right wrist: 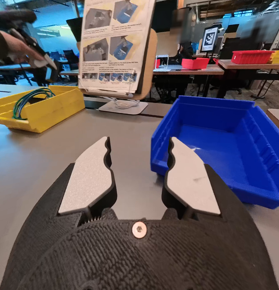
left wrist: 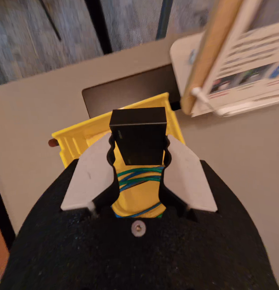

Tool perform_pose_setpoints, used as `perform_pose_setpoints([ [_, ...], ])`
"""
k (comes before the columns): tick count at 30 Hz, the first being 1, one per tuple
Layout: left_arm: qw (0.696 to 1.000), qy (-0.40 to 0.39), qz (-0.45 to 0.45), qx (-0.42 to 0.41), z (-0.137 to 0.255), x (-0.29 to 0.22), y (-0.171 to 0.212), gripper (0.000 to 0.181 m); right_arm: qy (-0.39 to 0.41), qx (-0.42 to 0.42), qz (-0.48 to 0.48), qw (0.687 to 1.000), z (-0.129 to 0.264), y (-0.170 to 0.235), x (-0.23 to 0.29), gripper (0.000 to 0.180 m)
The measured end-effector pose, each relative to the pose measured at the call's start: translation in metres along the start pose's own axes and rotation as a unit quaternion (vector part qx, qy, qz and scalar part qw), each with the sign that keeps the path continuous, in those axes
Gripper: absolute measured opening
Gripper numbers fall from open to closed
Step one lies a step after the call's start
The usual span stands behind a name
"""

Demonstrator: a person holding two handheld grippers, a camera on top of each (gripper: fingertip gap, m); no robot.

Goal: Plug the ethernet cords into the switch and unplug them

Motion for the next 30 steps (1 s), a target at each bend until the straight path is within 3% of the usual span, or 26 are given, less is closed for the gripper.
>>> perform_pose_setpoints([
  [1, 0.999, 0.020, -0.004, -0.025, 0.016, -0.009, -0.003, 0.059, -0.007, -0.001, 0.002, 1.000, 0.000, -0.001, 0.010, 0.070],
  [5, 0.984, 0.123, -0.047, -0.118, 0.075, -0.068, 0.002, 0.059, -0.046, -0.003, 0.000, 0.999, -0.007, -0.003, 0.059, 0.069],
  [9, 0.943, 0.252, -0.092, -0.198, 0.119, -0.150, 0.039, 0.059, -0.090, -0.007, 0.033, 0.995, -0.026, -0.004, 0.123, 0.070],
  [17, 0.847, 0.439, -0.068, -0.293, 0.135, -0.271, 0.148, 0.060, -0.113, -0.101, 0.114, 0.982, -0.078, -0.016, 0.239, 0.077],
  [22, 0.795, 0.514, -0.009, -0.322, 0.130, -0.300, 0.195, 0.060, -0.107, -0.143, 0.181, 0.967, -0.083, -0.023, 0.272, 0.073],
  [26, 0.743, 0.582, 0.040, -0.329, 0.129, -0.305, 0.218, 0.059, -0.095, -0.173, 0.255, 0.947, -0.077, -0.020, 0.281, 0.030],
  [30, 0.723, 0.606, 0.054, -0.326, 0.119, -0.297, 0.232, 0.060, -0.086, -0.165, 0.327, 0.927, -0.077, -0.009, 0.288, 0.029],
])
Point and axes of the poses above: each gripper's, where its closed fingertips meet, z back along the fingers, y out of its underside, x = y × z across the jaws, the point moved 3 cm from there along z, back along the fingers, and after that the axes turned 3 degrees about -z, right-handed, at the moved point
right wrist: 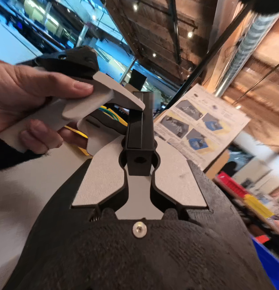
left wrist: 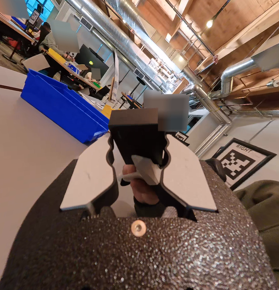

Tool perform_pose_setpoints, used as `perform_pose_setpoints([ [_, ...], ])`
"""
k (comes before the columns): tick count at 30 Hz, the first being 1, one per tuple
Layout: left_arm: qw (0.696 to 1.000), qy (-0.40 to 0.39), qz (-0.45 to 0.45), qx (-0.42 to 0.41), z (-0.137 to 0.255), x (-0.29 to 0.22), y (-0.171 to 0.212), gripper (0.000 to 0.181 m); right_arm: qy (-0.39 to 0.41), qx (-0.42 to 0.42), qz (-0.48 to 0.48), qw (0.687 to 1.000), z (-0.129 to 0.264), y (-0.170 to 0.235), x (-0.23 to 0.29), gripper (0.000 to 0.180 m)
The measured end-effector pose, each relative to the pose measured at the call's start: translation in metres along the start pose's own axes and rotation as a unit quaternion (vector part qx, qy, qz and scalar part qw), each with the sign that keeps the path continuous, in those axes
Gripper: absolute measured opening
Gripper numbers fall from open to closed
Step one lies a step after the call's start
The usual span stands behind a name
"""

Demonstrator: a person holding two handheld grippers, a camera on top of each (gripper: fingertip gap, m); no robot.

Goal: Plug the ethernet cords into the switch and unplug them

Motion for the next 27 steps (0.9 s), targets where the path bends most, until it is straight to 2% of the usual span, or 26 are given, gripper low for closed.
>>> perform_pose_setpoints([
  [3, 1.000, -0.005, 0.024, -0.008, 0.009, 0.003, -0.005, 0.057, 0.045, 0.025, 0.126, 0.991, -0.002, 0.004, -0.001, 0.029],
  [6, 0.999, -0.039, 0.001, -0.036, 0.025, 0.007, -0.011, 0.057, 0.064, 0.047, 0.209, 0.975, -0.005, 0.012, -0.001, 0.029],
  [10, 0.997, -0.075, 0.006, 0.035, 0.034, 0.012, 0.005, 0.057, 0.056, 0.056, 0.333, 0.940, -0.006, 0.017, 0.011, 0.029],
  [13, 0.994, -0.090, 0.034, 0.056, 0.036, 0.017, 0.013, 0.057, 0.030, 0.038, 0.375, 0.926, -0.006, 0.016, 0.027, 0.029],
  [17, 0.993, -0.048, 0.104, 0.030, 0.040, 0.018, 0.013, 0.042, 0.017, 0.036, 0.410, 0.911, -0.004, 0.018, 0.034, 0.029],
  [20, 0.989, -0.035, 0.139, 0.035, 0.041, 0.024, 0.019, 0.038, 0.002, 0.047, 0.418, 0.907, -0.002, 0.024, 0.037, 0.029],
  [23, 0.990, -0.031, 0.133, 0.044, 0.042, 0.028, 0.023, 0.036, -0.017, 0.053, 0.404, 0.913, -0.002, 0.030, 0.039, 0.032],
  [25, 0.992, -0.025, 0.120, 0.033, 0.042, 0.028, 0.022, 0.033, -0.033, 0.055, 0.326, 0.943, -0.003, 0.034, 0.037, 0.048],
  [27, 0.994, -0.032, 0.102, 0.007, 0.044, 0.031, 0.016, 0.030, -0.054, 0.053, 0.172, 0.982, -0.004, 0.034, 0.033, 0.072],
])
Point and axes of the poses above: each gripper's, where its closed fingertips meet, z back along the fingers, y out of its underside, x = y × z across the jaws, the point moved 3 cm from there along z, back along the fingers, and after that the axes turned 3 degrees about -z, right-handed, at the moved point
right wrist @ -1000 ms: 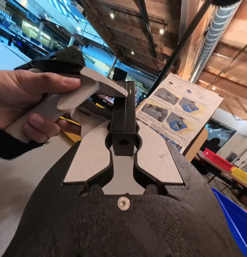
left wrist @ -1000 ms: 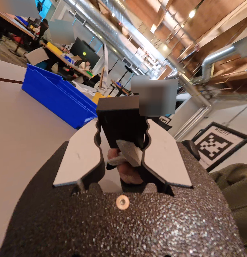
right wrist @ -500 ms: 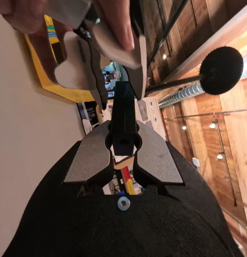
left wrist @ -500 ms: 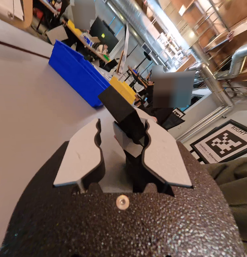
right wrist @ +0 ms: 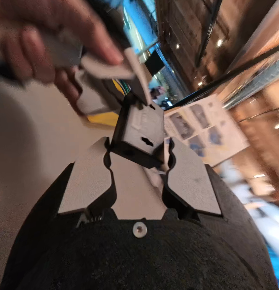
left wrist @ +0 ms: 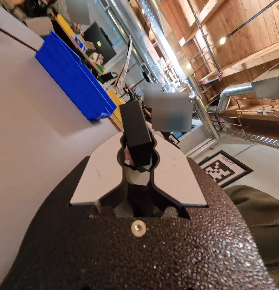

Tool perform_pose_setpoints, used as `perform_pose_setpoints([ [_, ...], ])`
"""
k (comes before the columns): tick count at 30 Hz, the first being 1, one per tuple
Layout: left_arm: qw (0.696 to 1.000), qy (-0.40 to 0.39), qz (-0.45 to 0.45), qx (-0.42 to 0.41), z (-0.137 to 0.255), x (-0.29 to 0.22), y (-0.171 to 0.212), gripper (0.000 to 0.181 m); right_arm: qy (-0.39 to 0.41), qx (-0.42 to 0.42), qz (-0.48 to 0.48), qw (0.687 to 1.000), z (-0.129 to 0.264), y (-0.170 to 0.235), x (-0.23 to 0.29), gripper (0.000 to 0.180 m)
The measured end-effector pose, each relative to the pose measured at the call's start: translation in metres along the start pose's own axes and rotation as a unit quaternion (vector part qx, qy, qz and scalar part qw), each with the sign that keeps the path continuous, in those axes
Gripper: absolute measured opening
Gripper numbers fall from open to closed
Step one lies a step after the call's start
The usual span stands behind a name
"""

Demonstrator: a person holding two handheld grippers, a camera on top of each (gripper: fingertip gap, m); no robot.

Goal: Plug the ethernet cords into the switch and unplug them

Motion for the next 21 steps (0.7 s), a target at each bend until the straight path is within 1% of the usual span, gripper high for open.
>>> perform_pose_setpoints([
  [1, 1.000, -0.009, -0.015, -0.007, 0.003, 0.002, -0.002, 0.028, -0.023, -0.024, -0.090, 0.995, 0.002, -0.003, -0.002, 0.078],
  [2, 0.999, -0.021, -0.027, -0.012, 0.005, 0.004, -0.005, 0.028, -0.039, -0.049, -0.182, 0.981, 0.004, -0.007, -0.006, 0.079],
  [3, 0.999, -0.028, -0.041, -0.015, 0.008, 0.005, -0.006, 0.027, -0.048, -0.072, -0.266, 0.960, 0.006, -0.010, -0.013, 0.080],
  [5, 0.996, -0.025, -0.076, -0.027, 0.011, 0.003, -0.011, 0.027, -0.079, -0.098, -0.396, 0.909, 0.007, -0.008, -0.021, 0.079],
  [6, 0.995, -0.013, -0.098, -0.032, 0.011, 0.000, -0.011, 0.027, -0.095, -0.092, -0.457, 0.880, 0.004, -0.002, -0.022, 0.079],
  [8, 0.990, 0.034, -0.136, -0.032, 0.009, -0.010, -0.009, 0.027, -0.168, -0.082, -0.560, 0.807, 0.000, 0.006, -0.012, 0.084],
  [9, 0.986, 0.051, -0.155, -0.037, 0.008, -0.015, -0.008, 0.027, -0.200, -0.083, -0.602, 0.769, 0.000, 0.008, -0.007, 0.080],
  [10, 0.981, 0.069, -0.178, -0.038, 0.007, -0.019, -0.006, 0.027, -0.224, -0.103, -0.634, 0.733, 0.002, 0.005, -0.005, 0.079],
  [11, 0.977, 0.082, -0.195, -0.033, 0.006, -0.023, -0.003, 0.027, -0.241, -0.138, -0.650, 0.707, 0.005, -0.002, -0.007, 0.059],
  [12, 0.974, 0.087, -0.207, -0.026, 0.004, -0.024, -0.001, 0.027, -0.242, -0.172, -0.652, 0.698, 0.009, -0.007, -0.012, 0.036],
  [13, 0.972, 0.090, -0.218, -0.019, 0.003, -0.025, 0.002, 0.027, -0.223, -0.188, -0.650, 0.702, 0.011, -0.008, -0.016, 0.033],
  [16, 0.970, 0.086, -0.226, -0.008, 0.001, -0.026, 0.004, 0.026, -0.210, -0.200, -0.602, 0.744, 0.016, -0.011, -0.020, 0.032],
  [18, 0.973, 0.056, -0.223, 0.005, -0.001, -0.022, 0.004, 0.029, -0.189, -0.191, -0.539, 0.798, 0.018, -0.012, -0.023, 0.030],
  [19, 0.976, 0.026, -0.217, 0.011, -0.003, -0.018, 0.003, 0.034, -0.164, -0.181, -0.497, 0.833, 0.019, -0.010, -0.024, 0.030],
  [20, 0.977, -0.006, -0.211, 0.018, -0.004, -0.013, 0.002, 0.041, -0.136, -0.161, -0.448, 0.869, 0.019, -0.008, -0.025, 0.029],
  [21, 0.977, -0.028, -0.209, 0.026, -0.006, -0.011, 0.001, 0.055, -0.116, -0.139, -0.389, 0.903, 0.020, -0.005, -0.024, 0.028],
])
Point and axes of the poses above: each gripper's, where its closed fingertips meet, z back along the fingers, y out of its underside, x = y × z across the jaws, the point moved 3 cm from there along z, back along the fingers, and after that the axes turned 3 degrees about -z, right-handed, at the moved point
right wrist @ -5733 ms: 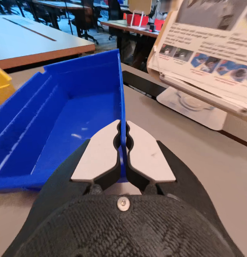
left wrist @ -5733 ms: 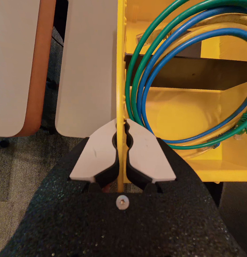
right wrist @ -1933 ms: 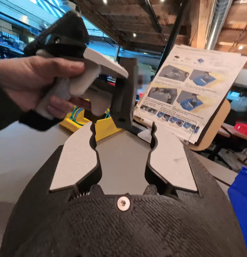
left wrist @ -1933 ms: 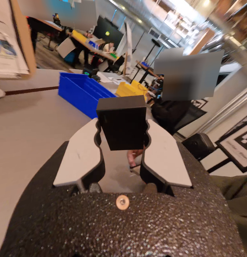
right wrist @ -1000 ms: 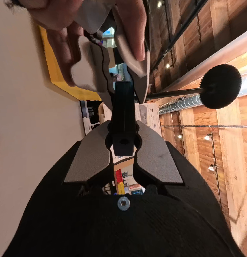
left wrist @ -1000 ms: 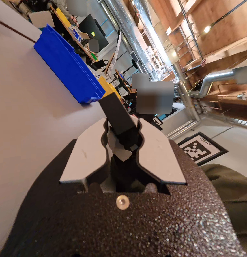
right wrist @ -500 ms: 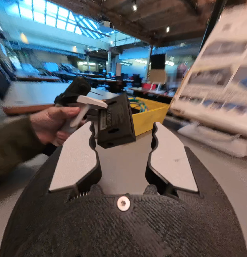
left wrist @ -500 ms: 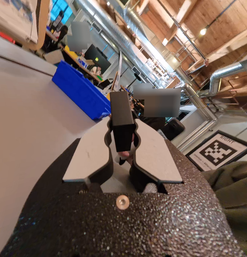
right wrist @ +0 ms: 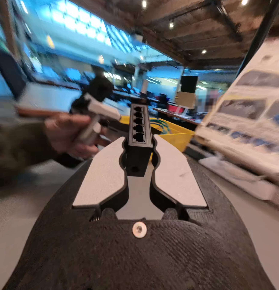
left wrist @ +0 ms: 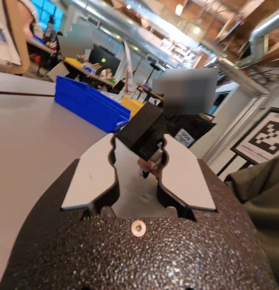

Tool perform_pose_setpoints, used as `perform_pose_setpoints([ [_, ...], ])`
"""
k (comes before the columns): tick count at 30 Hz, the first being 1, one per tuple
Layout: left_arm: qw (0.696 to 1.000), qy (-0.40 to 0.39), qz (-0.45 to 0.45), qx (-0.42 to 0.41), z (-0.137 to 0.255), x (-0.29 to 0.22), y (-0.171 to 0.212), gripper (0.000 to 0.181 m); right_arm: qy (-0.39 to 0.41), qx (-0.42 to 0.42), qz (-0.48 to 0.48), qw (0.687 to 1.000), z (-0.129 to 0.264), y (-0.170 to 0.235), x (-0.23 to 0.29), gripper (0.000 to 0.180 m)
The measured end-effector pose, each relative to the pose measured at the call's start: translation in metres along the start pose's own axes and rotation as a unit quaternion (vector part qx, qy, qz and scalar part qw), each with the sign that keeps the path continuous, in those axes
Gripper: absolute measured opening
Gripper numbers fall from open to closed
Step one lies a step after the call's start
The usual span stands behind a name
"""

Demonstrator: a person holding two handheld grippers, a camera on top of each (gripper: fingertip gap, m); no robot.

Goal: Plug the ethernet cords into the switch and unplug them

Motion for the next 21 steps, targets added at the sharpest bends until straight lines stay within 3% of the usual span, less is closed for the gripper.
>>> perform_pose_setpoints([
  [1, 1.000, -0.015, 0.003, 0.016, -0.001, 0.001, 0.001, 0.069, 0.011, 0.021, 0.066, 0.998, 0.001, 0.002, 0.001, 0.028],
  [4, 0.996, -0.023, 0.029, 0.075, -0.002, -0.002, 0.010, 0.086, 0.020, 0.044, 0.182, 0.982, 0.003, 0.005, 0.006, 0.027],
  [8, 0.986, 0.028, 0.123, 0.113, -0.002, -0.005, 0.024, 0.089, -0.030, 0.037, 0.222, 0.974, 0.002, 0.005, 0.021, 0.027],
  [13, 0.959, 0.127, 0.229, 0.109, 0.000, -0.010, 0.036, 0.088, -0.096, 0.028, 0.203, 0.974, 0.000, 0.005, 0.040, 0.028],
  [15, 0.946, 0.177, 0.256, 0.089, 0.001, -0.014, 0.035, 0.072, -0.097, 0.030, 0.207, 0.973, -0.001, 0.007, 0.041, 0.027],
  [19, 0.952, 0.179, 0.236, 0.079, 0.000, -0.010, 0.036, 0.072, -0.111, 0.051, 0.137, 0.983, -0.001, 0.010, 0.037, 0.029],
  [21, 0.960, 0.182, 0.209, 0.046, 0.002, -0.008, 0.028, 0.072, -0.099, 0.041, 0.067, 0.992, -0.002, 0.006, 0.032, 0.042],
])
Point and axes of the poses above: each gripper's, where its closed fingertips meet, z back along the fingers, y out of its underside, x = y × z across the jaws, the point moved 3 cm from there along z, back along the fingers, and after that the axes turned 3 degrees about -z, right-handed, at the moved point
